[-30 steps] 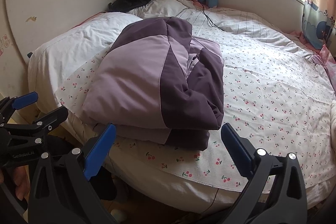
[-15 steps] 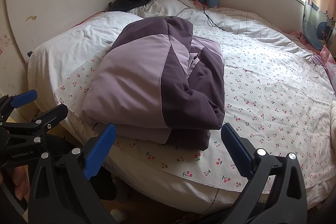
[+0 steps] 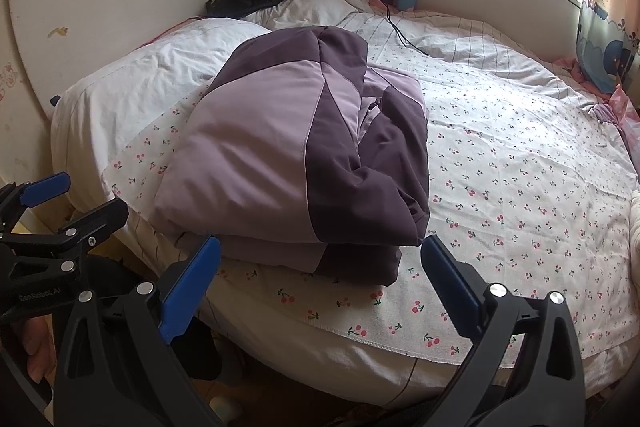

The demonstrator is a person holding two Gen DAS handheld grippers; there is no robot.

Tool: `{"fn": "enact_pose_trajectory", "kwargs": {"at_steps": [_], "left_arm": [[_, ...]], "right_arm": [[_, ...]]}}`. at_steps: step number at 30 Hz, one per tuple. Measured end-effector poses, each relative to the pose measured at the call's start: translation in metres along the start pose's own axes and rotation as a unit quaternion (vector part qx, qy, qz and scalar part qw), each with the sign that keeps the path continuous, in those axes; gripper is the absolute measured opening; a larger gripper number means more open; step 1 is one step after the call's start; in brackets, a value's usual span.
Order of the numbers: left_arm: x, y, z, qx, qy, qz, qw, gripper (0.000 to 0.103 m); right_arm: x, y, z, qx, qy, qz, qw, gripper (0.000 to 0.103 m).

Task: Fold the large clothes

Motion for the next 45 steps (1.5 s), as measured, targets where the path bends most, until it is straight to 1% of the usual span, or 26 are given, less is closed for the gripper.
{"fn": "enact_pose_trajectory", "kwargs": {"at_steps": [3,10,24,32,36,40,45], "left_arm": [[-0.003,-0.004,0.001,-0.011,0.005,0.002,0.9999,0.097],[-0.004,-0.009,0.002,-0.021,0.01,0.013,0.9997,0.097],[-0.003,-0.013,0.0,-0.034,0.011,0.019,0.9992,0.097],[-0.004,-0.018,0.002,-0.049,0.011,0.005,0.9987,0.097],[-0.007,-0.02,0.003,-0.054,0.012,-0.008,0.9985,0.097],[-0.007,-0.019,0.004,-0.051,0.01,-0.008,0.9986,0.097],[-0.008,-0.02,0.004,-0.052,0.009,-0.011,0.9985,0.097]], "right_arm": [[0.001,-0.001,0.0,-0.001,0.0,-0.001,1.0,0.097],[0.001,-0.008,0.001,-0.007,-0.002,-0.003,1.0,0.097],[0.008,-0.01,0.002,-0.008,-0.01,-0.005,1.0,0.097],[0.01,-0.011,0.004,-0.019,-0.02,-0.012,1.0,0.097],[0.007,-0.01,0.004,-0.02,-0.015,-0.012,1.0,0.097],[0.006,-0.009,0.004,-0.02,-0.014,-0.012,1.0,0.097],[0.007,-0.012,0.005,-0.029,-0.017,-0.009,0.999,0.097]]}}
Point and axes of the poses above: each gripper's, at about its wrist camera, not at the fingertips, and y roughly against the way its jaws point, x to its right, z to its underside, the point moved 2 cm from there along -y, roughly the way its jaws point, and after that the axes turned 1 degree about -x, right-handed, at the moved point
